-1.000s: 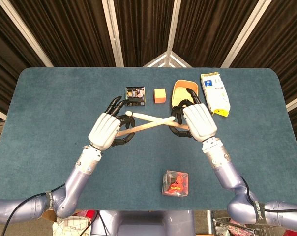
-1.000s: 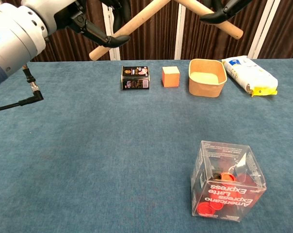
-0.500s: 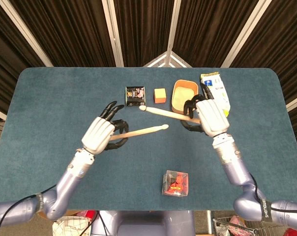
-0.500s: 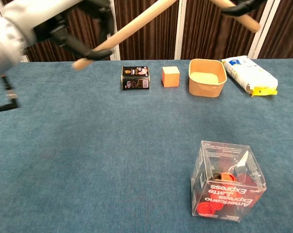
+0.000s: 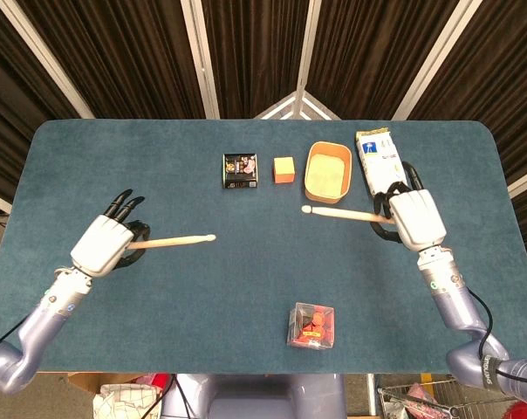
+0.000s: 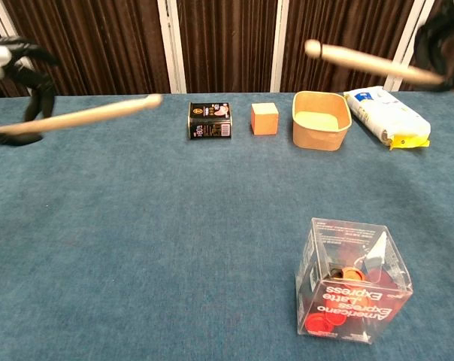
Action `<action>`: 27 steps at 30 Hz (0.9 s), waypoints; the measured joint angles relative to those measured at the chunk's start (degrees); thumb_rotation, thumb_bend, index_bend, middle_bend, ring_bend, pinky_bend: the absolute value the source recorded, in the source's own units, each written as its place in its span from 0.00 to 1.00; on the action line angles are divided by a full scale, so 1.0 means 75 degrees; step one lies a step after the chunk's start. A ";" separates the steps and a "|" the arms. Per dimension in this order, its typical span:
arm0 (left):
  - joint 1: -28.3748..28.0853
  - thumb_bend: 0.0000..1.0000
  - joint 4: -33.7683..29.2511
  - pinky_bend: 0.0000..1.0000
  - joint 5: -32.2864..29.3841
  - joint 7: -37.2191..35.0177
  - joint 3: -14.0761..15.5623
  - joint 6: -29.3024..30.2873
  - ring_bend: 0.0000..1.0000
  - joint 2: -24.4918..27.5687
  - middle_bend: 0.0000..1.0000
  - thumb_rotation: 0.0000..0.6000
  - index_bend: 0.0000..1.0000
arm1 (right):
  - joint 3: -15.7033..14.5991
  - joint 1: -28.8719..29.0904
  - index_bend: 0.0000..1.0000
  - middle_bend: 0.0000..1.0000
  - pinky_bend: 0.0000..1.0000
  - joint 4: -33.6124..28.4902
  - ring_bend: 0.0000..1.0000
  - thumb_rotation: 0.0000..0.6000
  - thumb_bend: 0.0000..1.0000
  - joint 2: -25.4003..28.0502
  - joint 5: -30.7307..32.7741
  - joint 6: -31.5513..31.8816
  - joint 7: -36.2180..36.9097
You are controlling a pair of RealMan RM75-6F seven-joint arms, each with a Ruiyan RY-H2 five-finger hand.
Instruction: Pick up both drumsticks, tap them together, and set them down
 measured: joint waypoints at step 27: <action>-0.0019 0.42 0.2952 0.00 0.0056 -0.0409 0.0466 -0.1326 0.10 -0.1411 0.55 1.00 0.51 | -0.0666 -0.0005 0.77 0.69 0.00 0.2455 0.38 1.00 0.47 -0.1945 -0.0436 -0.1027 -0.0036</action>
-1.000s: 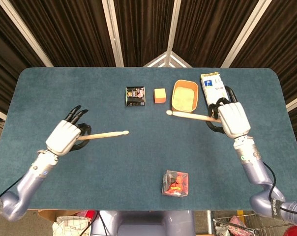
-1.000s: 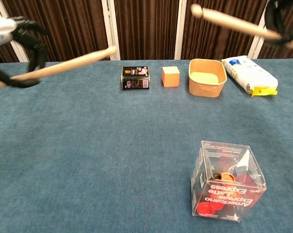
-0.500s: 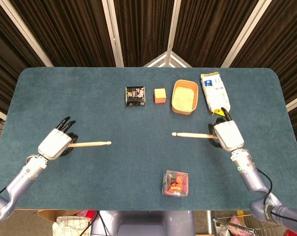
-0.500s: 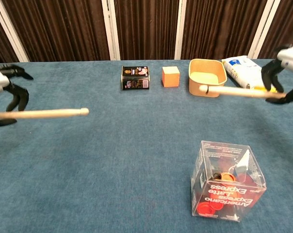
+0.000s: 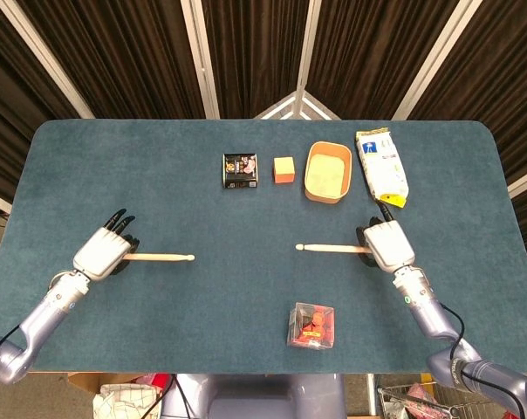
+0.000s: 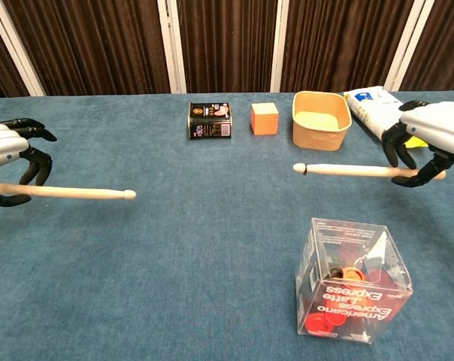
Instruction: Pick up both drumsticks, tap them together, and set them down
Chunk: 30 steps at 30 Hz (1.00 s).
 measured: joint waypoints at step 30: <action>0.0118 0.29 -0.2307 0.00 -0.0820 0.0007 -0.0369 -0.0519 0.00 0.1389 0.08 1.00 0.11 | 0.0518 0.0108 0.08 0.15 0.00 -0.2450 0.15 1.00 0.38 0.0957 0.3225 -0.1464 -0.3118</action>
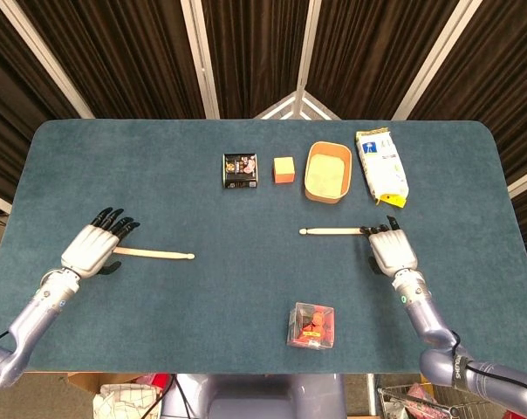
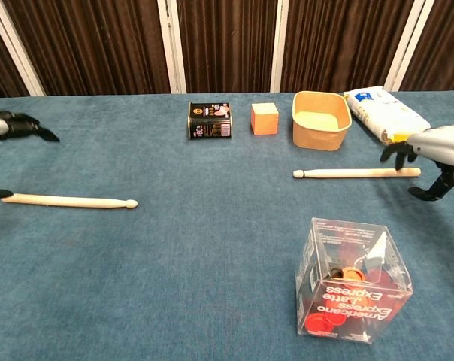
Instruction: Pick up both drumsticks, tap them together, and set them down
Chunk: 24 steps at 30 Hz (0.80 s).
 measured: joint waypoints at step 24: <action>0.3111 0.25 -0.4124 0.00 -0.0755 0.1570 0.0316 0.3725 0.00 0.2414 0.00 1.00 0.01 | 0.0013 -0.2161 0.00 0.07 0.00 -0.1578 0.09 1.00 0.25 0.1988 -0.1817 0.3196 0.2658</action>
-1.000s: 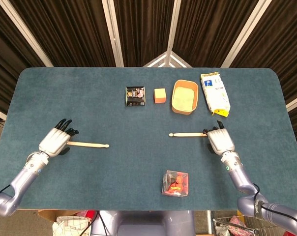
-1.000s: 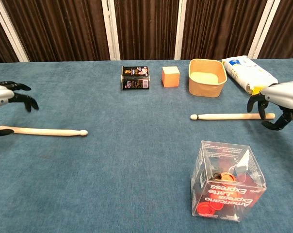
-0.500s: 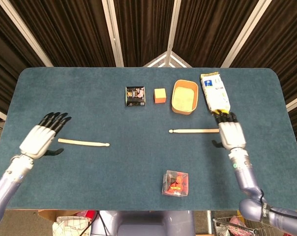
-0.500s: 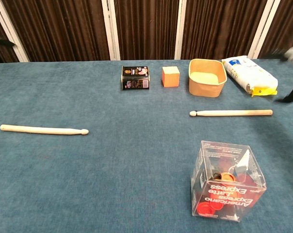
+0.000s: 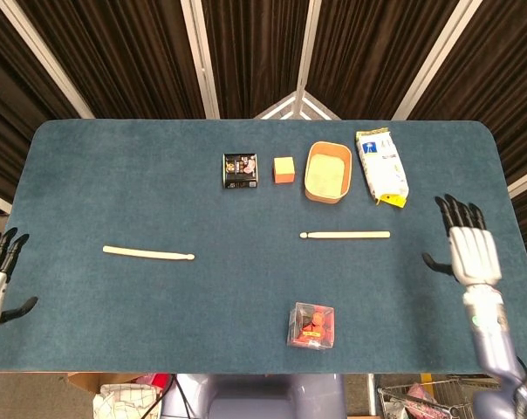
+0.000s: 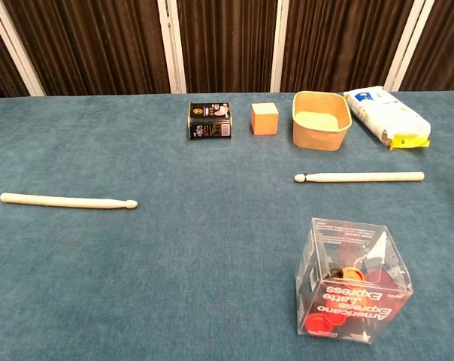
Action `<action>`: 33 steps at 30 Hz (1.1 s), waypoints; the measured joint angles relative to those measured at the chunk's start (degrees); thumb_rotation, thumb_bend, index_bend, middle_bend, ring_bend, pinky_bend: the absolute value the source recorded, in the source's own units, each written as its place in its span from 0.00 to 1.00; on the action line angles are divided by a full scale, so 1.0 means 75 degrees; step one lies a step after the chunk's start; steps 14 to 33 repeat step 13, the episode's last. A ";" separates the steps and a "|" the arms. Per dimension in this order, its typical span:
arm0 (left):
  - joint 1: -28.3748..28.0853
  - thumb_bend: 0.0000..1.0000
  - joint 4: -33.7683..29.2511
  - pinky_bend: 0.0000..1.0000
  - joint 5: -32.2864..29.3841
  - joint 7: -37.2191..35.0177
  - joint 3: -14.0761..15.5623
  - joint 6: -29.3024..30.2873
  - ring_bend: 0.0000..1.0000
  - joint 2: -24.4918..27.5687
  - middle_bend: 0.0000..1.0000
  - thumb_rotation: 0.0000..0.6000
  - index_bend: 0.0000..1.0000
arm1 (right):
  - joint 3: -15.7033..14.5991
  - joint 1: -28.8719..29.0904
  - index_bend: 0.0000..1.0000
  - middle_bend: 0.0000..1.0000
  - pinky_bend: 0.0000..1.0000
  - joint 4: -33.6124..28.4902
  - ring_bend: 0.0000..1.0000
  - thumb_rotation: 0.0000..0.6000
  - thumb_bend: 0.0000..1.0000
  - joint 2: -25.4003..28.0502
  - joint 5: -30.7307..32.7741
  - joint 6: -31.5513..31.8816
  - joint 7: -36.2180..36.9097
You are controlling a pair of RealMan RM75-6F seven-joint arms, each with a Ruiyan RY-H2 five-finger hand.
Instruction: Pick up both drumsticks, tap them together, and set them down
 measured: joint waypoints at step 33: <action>0.0555 0.25 0.0367 0.00 0.0212 -0.0602 0.0024 0.0393 0.00 -0.0080 0.00 1.00 0.01 | -0.1252 -0.1583 0.00 0.07 0.00 -0.0562 0.09 1.00 0.25 0.0728 -0.1407 0.1466 0.0137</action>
